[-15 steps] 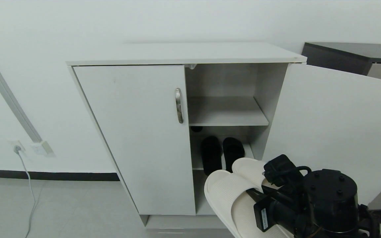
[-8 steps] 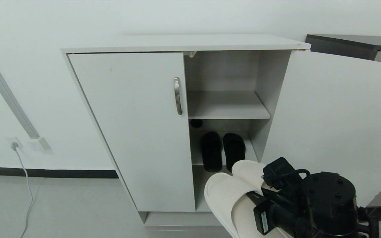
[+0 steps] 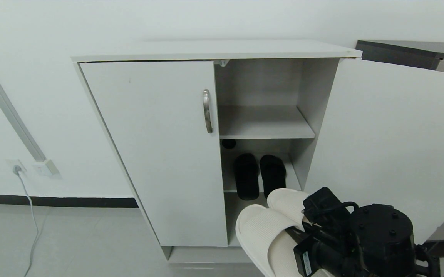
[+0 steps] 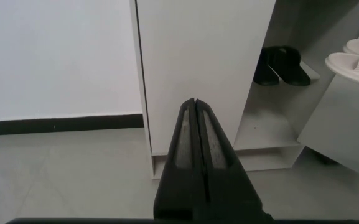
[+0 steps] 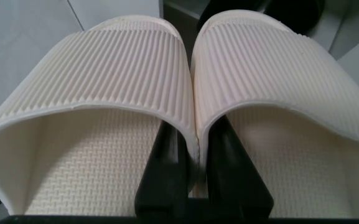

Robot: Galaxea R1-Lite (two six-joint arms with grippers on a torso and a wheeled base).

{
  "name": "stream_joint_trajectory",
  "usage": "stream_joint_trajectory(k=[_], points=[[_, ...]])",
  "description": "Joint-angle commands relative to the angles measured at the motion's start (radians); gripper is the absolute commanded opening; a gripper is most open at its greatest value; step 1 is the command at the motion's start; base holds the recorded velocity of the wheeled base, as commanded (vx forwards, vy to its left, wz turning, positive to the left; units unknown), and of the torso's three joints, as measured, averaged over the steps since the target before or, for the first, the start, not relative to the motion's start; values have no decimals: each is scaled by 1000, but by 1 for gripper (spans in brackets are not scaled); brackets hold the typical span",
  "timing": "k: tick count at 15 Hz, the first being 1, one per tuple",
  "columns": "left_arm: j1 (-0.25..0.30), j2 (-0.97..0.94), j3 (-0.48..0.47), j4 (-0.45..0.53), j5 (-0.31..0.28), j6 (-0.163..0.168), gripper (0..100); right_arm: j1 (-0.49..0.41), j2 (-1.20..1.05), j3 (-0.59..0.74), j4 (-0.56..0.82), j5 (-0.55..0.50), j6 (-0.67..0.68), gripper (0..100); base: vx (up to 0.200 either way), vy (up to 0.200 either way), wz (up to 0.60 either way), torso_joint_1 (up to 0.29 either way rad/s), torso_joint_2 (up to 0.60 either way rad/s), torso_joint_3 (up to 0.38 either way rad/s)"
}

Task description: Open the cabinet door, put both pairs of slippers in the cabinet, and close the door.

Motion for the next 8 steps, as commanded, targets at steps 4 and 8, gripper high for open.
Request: stream_joint_trajectory(k=[4,8], points=[[0,1,0,0,0,-1,0,6,12,3,-10,4,1,0,0,0,-150,-1,3,1],[0,1,0,0,0,-1,0,15,96,-63,-77,-56,2,0,0,0,0,0,0,0]])
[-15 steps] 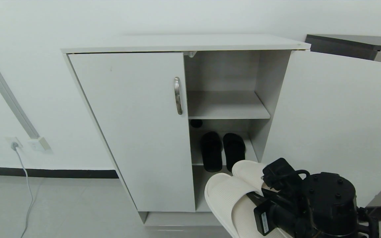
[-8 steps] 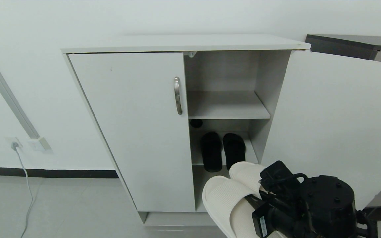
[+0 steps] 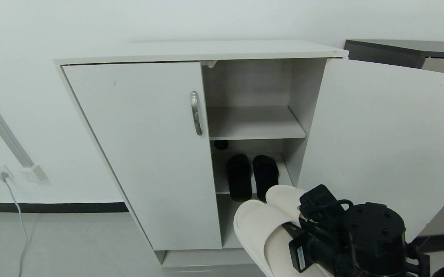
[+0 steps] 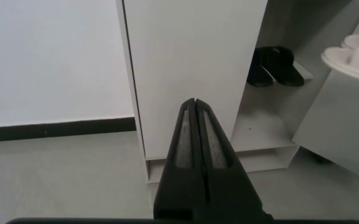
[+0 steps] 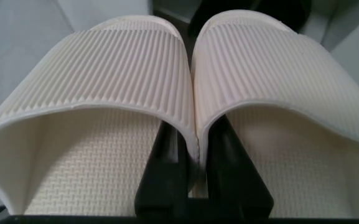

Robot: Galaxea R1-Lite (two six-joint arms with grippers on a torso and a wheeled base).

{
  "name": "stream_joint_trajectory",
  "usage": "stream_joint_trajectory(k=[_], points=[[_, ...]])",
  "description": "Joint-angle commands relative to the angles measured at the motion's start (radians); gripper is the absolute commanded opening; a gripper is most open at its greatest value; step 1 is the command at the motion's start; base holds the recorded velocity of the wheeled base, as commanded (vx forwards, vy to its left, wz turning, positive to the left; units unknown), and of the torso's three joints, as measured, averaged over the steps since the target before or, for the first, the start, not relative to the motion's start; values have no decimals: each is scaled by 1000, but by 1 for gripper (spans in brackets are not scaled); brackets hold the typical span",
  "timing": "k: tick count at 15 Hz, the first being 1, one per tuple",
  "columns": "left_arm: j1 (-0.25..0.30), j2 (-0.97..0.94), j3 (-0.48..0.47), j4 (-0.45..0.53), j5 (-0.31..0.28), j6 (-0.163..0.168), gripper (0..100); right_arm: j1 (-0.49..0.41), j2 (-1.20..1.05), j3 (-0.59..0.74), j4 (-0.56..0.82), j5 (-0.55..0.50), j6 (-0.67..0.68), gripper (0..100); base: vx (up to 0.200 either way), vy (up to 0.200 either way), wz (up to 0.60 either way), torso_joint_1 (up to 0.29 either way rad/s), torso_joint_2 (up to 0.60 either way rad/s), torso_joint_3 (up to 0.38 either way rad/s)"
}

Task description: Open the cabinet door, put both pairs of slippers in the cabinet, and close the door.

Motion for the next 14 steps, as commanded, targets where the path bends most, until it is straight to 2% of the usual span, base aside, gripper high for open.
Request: stream_joint_trajectory(k=[1,2,4,6,9,11,14], points=[[0,1,0,0,-2,0,0,19,98,-96,-10,-90,23,0,0,0,0,0,0,0],[0,1,0,0,-2,0,0,32,158,-170,12,-157,67,0,0,0,0,0,0,0],[0,1,0,0,-2,0,0,63,231,-300,155,-259,133,0,0,0,0,0,0,0],[0,1,0,0,-2,2,0,85,236,-432,372,-317,233,0,0,0,0,0,0,0],[0,1,0,0,-2,2,0,80,171,-765,842,-366,354,0,0,0,0,0,0,0],[0,1,0,0,-2,0,0,78,164,-875,903,-421,339,0,0,0,0,0,0,0],[0,1,0,0,-2,0,0,52,144,-949,866,-438,208,0,0,0,0,0,0,0]])
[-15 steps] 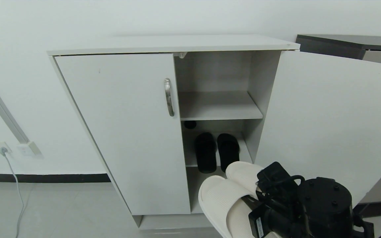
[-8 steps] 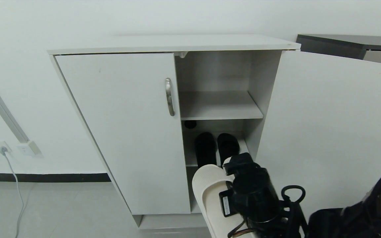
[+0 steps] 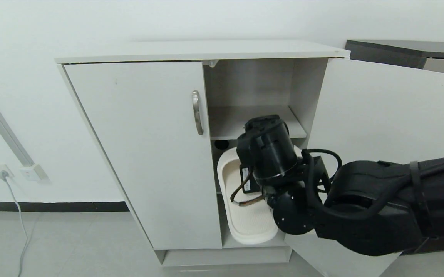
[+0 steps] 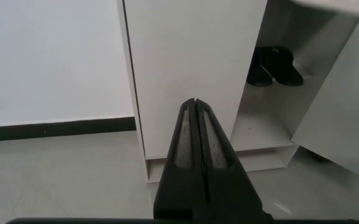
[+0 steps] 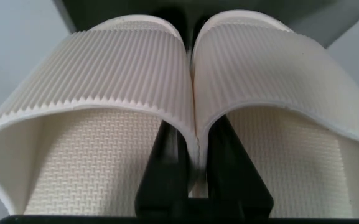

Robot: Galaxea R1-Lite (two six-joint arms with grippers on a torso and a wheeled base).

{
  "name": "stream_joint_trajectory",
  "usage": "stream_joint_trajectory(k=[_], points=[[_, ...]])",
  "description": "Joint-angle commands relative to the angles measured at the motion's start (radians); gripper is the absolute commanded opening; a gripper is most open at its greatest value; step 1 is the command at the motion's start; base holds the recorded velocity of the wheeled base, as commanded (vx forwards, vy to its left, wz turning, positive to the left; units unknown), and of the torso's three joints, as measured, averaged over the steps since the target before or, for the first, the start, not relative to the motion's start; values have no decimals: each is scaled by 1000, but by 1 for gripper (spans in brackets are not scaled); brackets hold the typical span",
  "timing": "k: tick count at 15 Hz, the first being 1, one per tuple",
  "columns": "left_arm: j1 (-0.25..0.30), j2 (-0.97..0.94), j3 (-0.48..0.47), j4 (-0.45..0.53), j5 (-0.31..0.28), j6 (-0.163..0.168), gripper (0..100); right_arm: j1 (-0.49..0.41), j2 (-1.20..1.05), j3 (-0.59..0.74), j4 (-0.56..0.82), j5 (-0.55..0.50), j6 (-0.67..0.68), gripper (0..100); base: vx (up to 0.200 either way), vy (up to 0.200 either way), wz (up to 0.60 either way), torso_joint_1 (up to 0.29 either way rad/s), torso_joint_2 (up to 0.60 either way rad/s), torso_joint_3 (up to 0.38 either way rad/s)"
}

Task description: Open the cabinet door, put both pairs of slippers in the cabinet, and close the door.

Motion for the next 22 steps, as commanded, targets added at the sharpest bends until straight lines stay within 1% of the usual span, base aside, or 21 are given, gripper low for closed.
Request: stream_joint_trajectory(k=[1,3,10,20,22], points=[[1,1,0,0,0,-1,0,-21,-27,-30,-24,-1,-20,0,0,0,0,0,0,0],[1,1,0,0,0,-1,0,-35,-30,-30,-40,-1,-27,0,0,0,0,0,0,0],[1,1,0,-2,2,1,0,-41,-19,-23,-40,0,-23,0,0,0,0,0,0,0],[1,1,0,0,2,2,0,-44,-1,-18,-42,0,-15,0,200,0,0,2,0,1],[1,1,0,-2,2,-1,0,-44,1,-6,-65,0,-15,0,200,0,0,-2,0,5]])
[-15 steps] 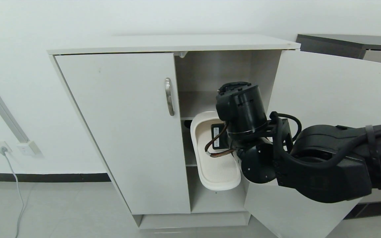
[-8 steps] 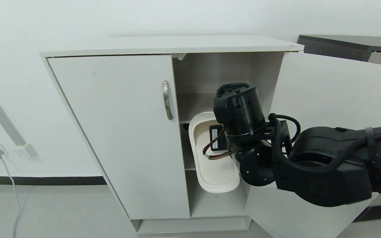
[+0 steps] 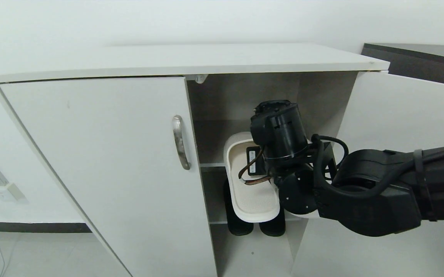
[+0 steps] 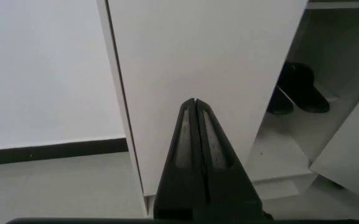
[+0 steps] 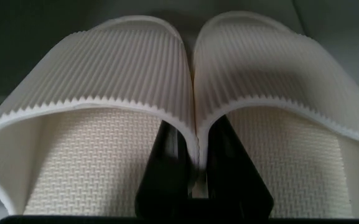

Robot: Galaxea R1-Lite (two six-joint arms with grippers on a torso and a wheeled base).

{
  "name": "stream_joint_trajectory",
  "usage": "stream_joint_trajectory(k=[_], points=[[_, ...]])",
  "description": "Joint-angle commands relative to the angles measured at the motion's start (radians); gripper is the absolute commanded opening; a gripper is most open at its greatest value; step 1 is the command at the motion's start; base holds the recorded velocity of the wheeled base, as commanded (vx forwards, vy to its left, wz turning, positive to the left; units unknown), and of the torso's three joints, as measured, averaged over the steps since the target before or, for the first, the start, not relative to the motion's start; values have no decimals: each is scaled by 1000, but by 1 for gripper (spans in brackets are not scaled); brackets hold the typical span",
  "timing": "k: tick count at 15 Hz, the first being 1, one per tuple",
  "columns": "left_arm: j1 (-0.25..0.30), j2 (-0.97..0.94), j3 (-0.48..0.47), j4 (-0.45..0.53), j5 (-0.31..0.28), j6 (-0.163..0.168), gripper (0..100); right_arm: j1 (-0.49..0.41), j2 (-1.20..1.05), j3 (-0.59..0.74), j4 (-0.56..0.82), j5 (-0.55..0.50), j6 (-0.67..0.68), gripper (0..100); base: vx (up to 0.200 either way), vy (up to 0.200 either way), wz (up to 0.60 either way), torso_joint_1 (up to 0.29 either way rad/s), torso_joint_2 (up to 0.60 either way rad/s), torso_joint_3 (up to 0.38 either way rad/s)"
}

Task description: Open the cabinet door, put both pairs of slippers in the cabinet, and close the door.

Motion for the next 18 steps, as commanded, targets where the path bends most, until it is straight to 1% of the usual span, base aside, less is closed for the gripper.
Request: stream_joint_trajectory(k=[1,4,10,12,14,16,18], points=[[0,1,0,-1,0,-3,0,-2,7,4,-8,0,-3,0,0,0,0,0,0,0],[0,1,0,1,1,-3,0,-28,42,-37,-5,11,-11,0,0,0,0,0,0,0],[0,1,0,-1,1,-3,0,-97,188,-218,2,45,-17,0,0,0,0,0,0,0],[0,1,0,-1,3,-3,0,-138,250,-307,2,48,-55,0,0,0,0,0,0,0],[0,1,0,-1,3,-3,0,-158,283,-365,4,51,-80,0,0,0,0,0,0,0],[0,1,0,1,1,-3,0,-170,296,-398,7,72,-92,0,0,0,0,0,0,0],[0,1,0,-1,3,-3,0,-175,297,-425,38,95,-92,0,0,0,0,0,0,0]])
